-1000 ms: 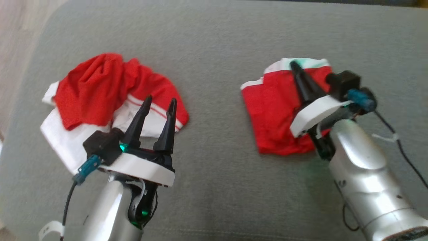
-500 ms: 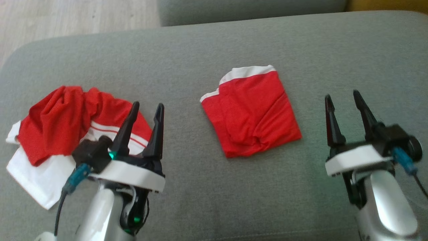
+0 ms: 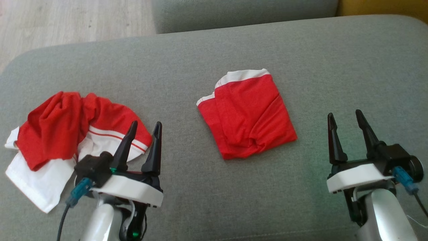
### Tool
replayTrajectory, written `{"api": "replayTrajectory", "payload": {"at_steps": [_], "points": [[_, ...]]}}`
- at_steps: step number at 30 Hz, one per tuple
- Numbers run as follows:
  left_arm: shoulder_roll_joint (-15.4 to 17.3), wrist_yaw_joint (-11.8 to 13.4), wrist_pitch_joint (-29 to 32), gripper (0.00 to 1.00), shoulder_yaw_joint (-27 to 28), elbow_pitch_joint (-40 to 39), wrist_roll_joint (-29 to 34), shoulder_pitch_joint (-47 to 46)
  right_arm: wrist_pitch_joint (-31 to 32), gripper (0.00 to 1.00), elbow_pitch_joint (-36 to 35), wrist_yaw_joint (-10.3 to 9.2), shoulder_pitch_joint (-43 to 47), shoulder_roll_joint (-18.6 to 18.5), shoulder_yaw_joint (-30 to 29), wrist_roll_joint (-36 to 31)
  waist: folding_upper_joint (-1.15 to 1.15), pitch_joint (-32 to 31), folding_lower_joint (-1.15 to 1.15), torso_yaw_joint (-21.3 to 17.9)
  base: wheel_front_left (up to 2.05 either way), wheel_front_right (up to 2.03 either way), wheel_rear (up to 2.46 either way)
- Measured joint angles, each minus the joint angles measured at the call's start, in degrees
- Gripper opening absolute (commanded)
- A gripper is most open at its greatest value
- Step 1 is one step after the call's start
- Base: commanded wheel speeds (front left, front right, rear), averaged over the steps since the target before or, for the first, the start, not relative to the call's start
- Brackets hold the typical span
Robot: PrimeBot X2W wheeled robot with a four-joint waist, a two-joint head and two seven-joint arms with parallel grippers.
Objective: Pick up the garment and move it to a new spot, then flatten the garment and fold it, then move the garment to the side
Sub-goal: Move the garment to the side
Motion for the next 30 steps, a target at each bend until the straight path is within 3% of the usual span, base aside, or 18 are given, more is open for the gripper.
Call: {"api": "replayTrajectory", "payload": {"at_steps": [11,20,30], "points": [[0.02,-0.51,0.0,1.0,-1.9,-0.19,0.49,-1.15,4.43,1.0,3.75,0.0,-4.24,0.05,0.4,0.3,0.0,4.19,0.01,2.56,0.0,0.0,0.0],[0.0,-0.91,0.0,1.0,-4.22,-0.01,0.31,-4.68,14.13,1.0,14.58,0.0,-14.56,0.02,1.13,4.11,0.0,8.1,0.01,6.86,0.0,0.0,0.0],[-0.01,-0.92,0.0,1.0,-4.98,0.19,-0.09,-6.37,19.47,1.0,23.77,0.0,-21.49,-0.74,1.53,8.66,0.0,10.67,0.01,10.09,0.0,0.0,0.0]]}}
